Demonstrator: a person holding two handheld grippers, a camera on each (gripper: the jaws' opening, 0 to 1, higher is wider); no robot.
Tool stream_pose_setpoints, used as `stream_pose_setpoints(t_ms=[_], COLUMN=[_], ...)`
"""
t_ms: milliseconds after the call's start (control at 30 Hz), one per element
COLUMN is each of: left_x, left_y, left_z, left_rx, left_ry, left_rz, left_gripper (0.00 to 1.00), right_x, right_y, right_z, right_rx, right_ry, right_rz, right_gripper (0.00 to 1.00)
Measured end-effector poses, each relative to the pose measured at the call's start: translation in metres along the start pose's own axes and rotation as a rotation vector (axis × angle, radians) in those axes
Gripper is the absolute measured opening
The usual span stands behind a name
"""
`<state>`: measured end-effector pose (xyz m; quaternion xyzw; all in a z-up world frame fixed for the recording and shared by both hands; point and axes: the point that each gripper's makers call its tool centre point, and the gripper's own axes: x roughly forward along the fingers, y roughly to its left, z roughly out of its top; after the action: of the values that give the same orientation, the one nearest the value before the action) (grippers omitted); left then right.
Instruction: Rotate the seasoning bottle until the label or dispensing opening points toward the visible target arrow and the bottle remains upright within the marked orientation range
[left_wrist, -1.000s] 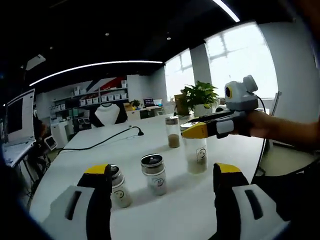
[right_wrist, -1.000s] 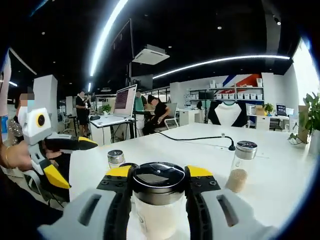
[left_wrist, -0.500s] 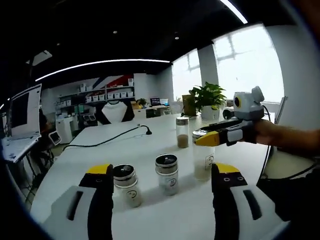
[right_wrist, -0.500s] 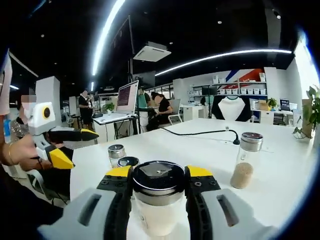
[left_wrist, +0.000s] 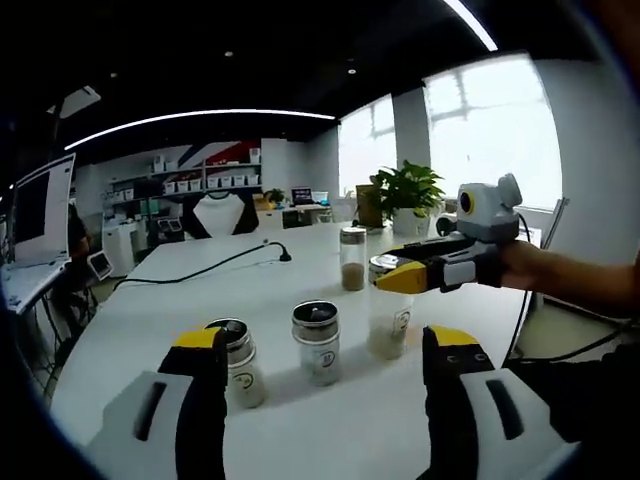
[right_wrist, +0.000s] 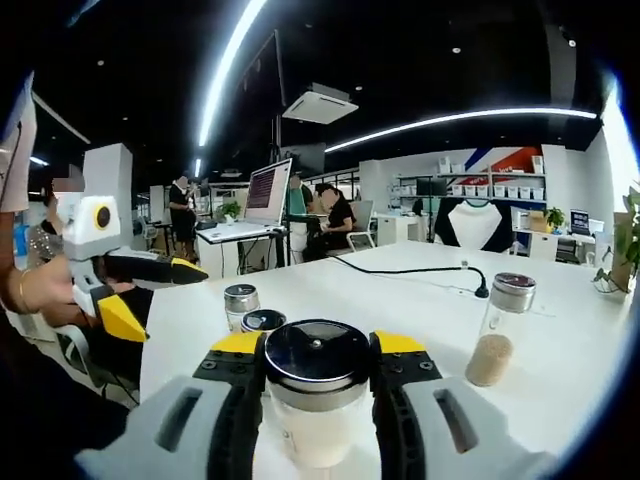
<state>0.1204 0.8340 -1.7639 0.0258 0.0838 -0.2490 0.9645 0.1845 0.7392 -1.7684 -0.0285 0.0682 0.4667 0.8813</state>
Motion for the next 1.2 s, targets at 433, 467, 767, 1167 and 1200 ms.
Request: stream_pose_setpoints(t_ms=[433,467,767,1167,1200], left_x=[-0.01,-0.011,-0.019,-0.02,-0.019], left_y=[0.027,0.029,0.04,0.035,0.034], left_z=[0.003,0.003,0.0,-0.006,-0.008], left_rx=[0.009,0.005,0.006,0.006,0.012], left_ry=[0.003,0.002,0.013,0.027,0.036], left_rz=[0.086,0.09,0.126,0.121,0.116], left_gripper=[0.87,0.87,0.87,0.87,0.87], right_x=[0.003,0.004,0.002,-0.015,-0.016], right_y=[0.0,0.0,-0.005,-0.004,-0.003], right_z=[-0.025,-0.027,-0.024,-0.03,-0.031], right_rx=[-0.014,-0.011,-0.024,0.051,0.058], right_ry=[0.103,0.114,0.105,0.095,0.092], right_rz=[0.004,0.0,-0.014,-0.066,-0.068], right_gripper=[0.4,0.4,0.39,0.38,0.38])
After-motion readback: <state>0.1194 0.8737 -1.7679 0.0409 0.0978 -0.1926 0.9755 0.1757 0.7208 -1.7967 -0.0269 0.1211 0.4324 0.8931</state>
